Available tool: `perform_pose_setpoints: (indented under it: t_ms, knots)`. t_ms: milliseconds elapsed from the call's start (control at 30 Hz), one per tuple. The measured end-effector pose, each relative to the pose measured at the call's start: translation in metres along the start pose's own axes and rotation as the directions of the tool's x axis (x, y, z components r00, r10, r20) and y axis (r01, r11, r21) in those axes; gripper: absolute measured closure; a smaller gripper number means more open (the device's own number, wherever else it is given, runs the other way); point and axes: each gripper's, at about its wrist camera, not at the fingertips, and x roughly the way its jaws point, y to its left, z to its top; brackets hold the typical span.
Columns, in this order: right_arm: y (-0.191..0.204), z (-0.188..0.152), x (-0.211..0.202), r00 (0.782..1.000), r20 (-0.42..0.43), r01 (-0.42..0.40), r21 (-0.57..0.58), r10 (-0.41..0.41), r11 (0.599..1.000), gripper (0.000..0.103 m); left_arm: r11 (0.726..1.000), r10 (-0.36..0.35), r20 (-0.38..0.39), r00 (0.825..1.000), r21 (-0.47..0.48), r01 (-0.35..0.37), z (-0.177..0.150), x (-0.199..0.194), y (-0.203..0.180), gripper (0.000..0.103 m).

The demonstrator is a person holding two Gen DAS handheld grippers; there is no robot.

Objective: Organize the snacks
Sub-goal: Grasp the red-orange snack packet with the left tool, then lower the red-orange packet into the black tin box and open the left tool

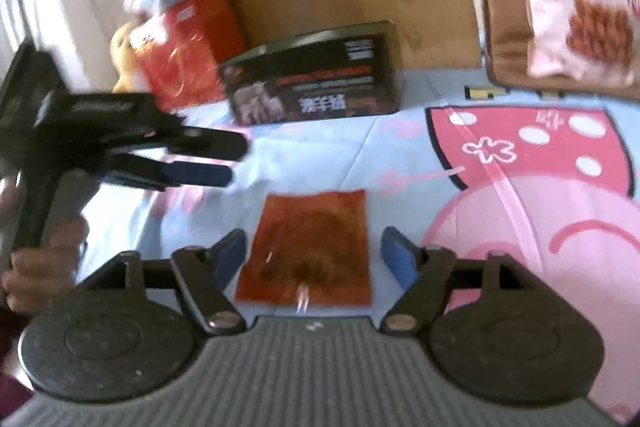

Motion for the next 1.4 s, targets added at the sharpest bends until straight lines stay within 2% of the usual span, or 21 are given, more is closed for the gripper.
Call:
perform_pose_setpoints:
  t_ms: [100, 200, 333, 400, 467, 533, 567, 600, 900, 1000, 1100, 1167, 1233, 1400]
  knots:
    - [0.020, -0.006, 0.003, 0.999, -0.003, 0.048, -0.123, -0.049, 0.991, 0.020, 1.000, -0.014, -0.031, 0.999, 0.000, 0.014, -0.007, 0.006, -0.008, 0.044]
    - [0.021, -0.011, -0.005, 0.999, -0.001, 0.034, -0.148, -0.034, 0.988, 0.025, 1.000, -0.017, -0.044, 0.999, 0.003, 0.017, -0.010, 0.012, -0.015, 0.040]
    - [0.017, -0.017, -0.010, 0.998, 0.025, 0.068, -0.153, -0.064, 0.986, 0.049, 0.996, -0.082, -0.085, 0.993, -0.041, 0.079, -0.013, 0.019, -0.018, 0.043]
    - [0.014, -0.017, -0.011, 0.997, 0.034, 0.073, -0.138, -0.069, 0.988, 0.054, 0.997, -0.082, -0.084, 0.993, -0.023, 0.080, -0.016, 0.022, -0.023, 0.045]
    - [0.012, -0.016, -0.010, 0.997, 0.041, 0.074, -0.115, -0.069, 0.991, 0.059, 0.997, -0.074, -0.085, 0.994, -0.005, 0.074, -0.017, 0.024, -0.027, 0.055]
    - [0.012, -0.016, -0.010, 0.997, 0.050, 0.062, -0.105, -0.057, 0.993, 0.061, 0.997, -0.083, -0.100, 0.992, -0.015, 0.081, -0.018, 0.027, -0.025, 0.071]
    - [0.012, -0.015, -0.010, 0.998, 0.054, 0.050, -0.104, -0.045, 0.993, 0.065, 0.996, -0.086, -0.102, 0.991, -0.022, 0.085, -0.019, 0.027, -0.023, 0.075]
    - [0.012, -0.015, -0.010, 0.998, 0.055, 0.039, -0.106, -0.033, 0.994, 0.074, 0.996, -0.090, -0.105, 0.990, -0.026, 0.088, -0.019, 0.026, -0.021, 0.077]
    - [0.040, -0.007, 0.006, 0.999, 0.052, 0.006, -0.163, 0.003, 0.987, 0.072, 0.998, -0.053, -0.038, 0.998, -0.037, 0.051, -0.017, -0.003, 0.000, 0.079]
    - [0.052, -0.003, 0.015, 0.998, 0.038, -0.034, -0.185, 0.042, 0.982, 0.065, 0.996, -0.035, -0.015, 0.999, -0.084, 0.033, -0.017, -0.013, 0.019, 0.083]
    - [0.056, 0.001, 0.022, 0.996, 0.024, -0.075, -0.175, 0.081, 0.982, 0.057, 0.990, -0.049, 0.012, 0.999, -0.132, 0.050, -0.017, -0.021, 0.036, 0.083]
    - [0.055, 0.002, 0.024, 0.996, 0.015, -0.079, -0.156, 0.082, 0.985, 0.044, 0.990, -0.043, 0.030, 0.999, -0.133, 0.047, -0.016, -0.026, 0.040, 0.083]
    - [0.052, 0.002, 0.023, 0.996, 0.011, -0.084, -0.130, 0.086, 0.988, 0.037, 0.991, -0.045, 0.038, 0.998, -0.124, 0.050, -0.015, -0.028, 0.042, 0.083]
    - [0.052, -0.001, 0.022, 0.996, -0.003, -0.092, -0.109, 0.092, 0.990, 0.035, 0.988, -0.078, 0.045, 0.996, -0.130, 0.084, -0.016, -0.029, 0.046, 0.083]
